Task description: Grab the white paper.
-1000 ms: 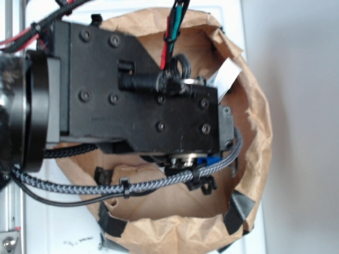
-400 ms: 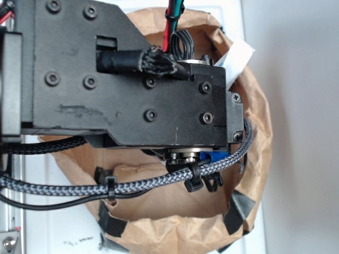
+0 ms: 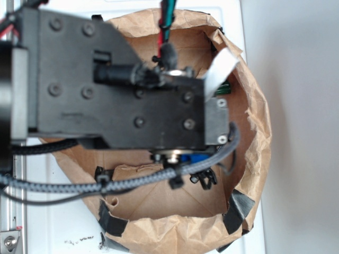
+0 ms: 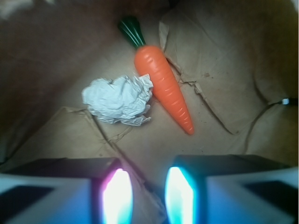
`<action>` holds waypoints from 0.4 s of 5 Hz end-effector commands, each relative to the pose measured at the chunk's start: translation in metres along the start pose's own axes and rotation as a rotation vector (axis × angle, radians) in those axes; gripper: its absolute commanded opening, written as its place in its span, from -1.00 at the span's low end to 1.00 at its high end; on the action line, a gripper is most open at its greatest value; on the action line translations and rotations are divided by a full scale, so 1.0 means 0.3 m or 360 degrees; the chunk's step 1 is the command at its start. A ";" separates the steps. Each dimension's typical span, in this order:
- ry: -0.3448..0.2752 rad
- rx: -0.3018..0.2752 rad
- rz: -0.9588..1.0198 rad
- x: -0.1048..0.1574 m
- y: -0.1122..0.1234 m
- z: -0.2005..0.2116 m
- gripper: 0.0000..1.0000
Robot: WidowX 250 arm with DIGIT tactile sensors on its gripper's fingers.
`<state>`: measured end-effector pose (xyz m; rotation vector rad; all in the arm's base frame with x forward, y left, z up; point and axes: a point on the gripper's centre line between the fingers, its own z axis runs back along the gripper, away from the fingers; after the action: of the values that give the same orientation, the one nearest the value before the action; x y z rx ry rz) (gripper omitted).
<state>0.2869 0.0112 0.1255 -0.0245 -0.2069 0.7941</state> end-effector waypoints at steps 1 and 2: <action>-0.0198 -0.0070 0.0017 0.026 0.003 -0.004 1.00; -0.0207 -0.0055 0.0097 0.033 -0.009 -0.040 1.00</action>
<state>0.2960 0.0092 0.0990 0.0114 -0.2979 0.8646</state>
